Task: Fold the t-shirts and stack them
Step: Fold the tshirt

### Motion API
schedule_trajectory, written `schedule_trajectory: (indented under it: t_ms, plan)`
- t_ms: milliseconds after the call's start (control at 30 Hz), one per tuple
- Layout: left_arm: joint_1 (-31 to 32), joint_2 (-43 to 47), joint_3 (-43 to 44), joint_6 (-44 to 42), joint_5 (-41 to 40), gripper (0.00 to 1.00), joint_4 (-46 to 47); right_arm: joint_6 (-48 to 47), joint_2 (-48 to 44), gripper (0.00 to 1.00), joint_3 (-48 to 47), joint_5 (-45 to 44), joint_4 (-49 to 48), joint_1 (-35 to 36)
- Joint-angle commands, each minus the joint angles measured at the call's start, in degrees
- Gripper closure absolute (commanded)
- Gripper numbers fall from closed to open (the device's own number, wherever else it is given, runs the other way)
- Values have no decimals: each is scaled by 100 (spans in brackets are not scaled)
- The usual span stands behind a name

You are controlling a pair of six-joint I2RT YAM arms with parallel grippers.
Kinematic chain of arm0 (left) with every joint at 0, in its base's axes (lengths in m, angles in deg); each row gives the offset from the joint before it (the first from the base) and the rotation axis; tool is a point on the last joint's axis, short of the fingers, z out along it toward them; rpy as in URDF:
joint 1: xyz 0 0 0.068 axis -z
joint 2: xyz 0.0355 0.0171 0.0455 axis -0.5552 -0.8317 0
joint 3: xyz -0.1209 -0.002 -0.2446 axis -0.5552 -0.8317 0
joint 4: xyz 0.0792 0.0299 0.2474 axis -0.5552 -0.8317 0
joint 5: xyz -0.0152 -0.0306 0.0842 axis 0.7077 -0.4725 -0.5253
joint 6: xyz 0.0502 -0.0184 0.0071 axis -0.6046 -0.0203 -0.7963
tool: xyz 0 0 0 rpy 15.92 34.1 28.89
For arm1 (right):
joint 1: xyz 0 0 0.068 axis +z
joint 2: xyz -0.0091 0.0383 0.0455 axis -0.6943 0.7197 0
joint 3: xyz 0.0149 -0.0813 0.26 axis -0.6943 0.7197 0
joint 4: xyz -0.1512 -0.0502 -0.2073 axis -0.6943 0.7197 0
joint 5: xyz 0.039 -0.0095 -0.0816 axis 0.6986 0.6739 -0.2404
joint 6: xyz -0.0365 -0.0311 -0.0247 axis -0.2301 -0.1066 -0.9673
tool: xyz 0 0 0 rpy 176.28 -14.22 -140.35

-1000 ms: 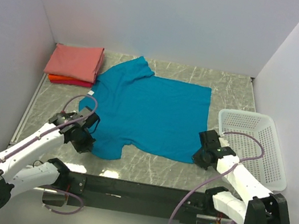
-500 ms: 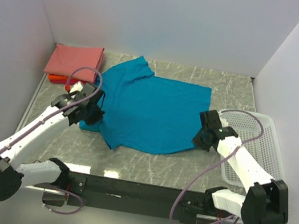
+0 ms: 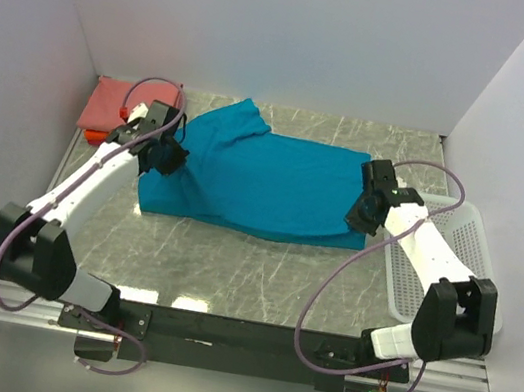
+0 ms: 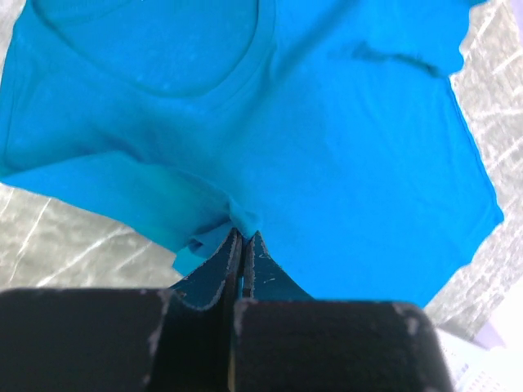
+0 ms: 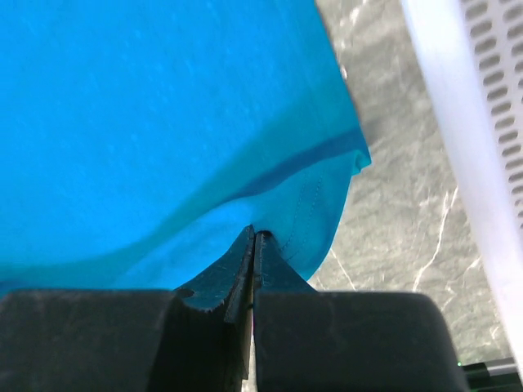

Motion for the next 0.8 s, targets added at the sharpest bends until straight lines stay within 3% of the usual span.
schedule_trajectory:
  t_ms: [0,333,367,433,467,500,533,567,633,767]
  plan:
    - [-163,-349,380,-268,172,99,247,-258,177,100,-495,49,95,-151]
    - [-436,-1562,1301,-268,-153,99,511,-513,1362,100,-1418,190,-98,-503]
    - [-462,-1720,1416,-294,-144,99,502,-565,1477,94,-1584,198,-134,-573]
    - [-541,-2186,1836,-399,-92,80,380,-557,1820,85,-1805,181,-20,-618]
    - [-576,-2344,2022,-443,-83,66,266,-574,1908,70,-1988,146,-11,-635]
    - [-594,-2563,2180,-496,-135,27,47,-574,1996,61,-2069,68,-28,-635]
    - [-586,-2635,2399,-548,-170,9,2,-601,1997,54,-2148,67,-63,-644]
    - [-594,-2644,2462,-575,-179,1,-25,-627,1997,40,-2270,32,-72,-635]
    - [-594,-2531,2341,-645,-110,1,79,-680,1901,28,-2342,-38,-99,-609]
    - [-594,-2057,1691,-690,22,1,405,-960,1532,25,-2071,66,-327,-337]
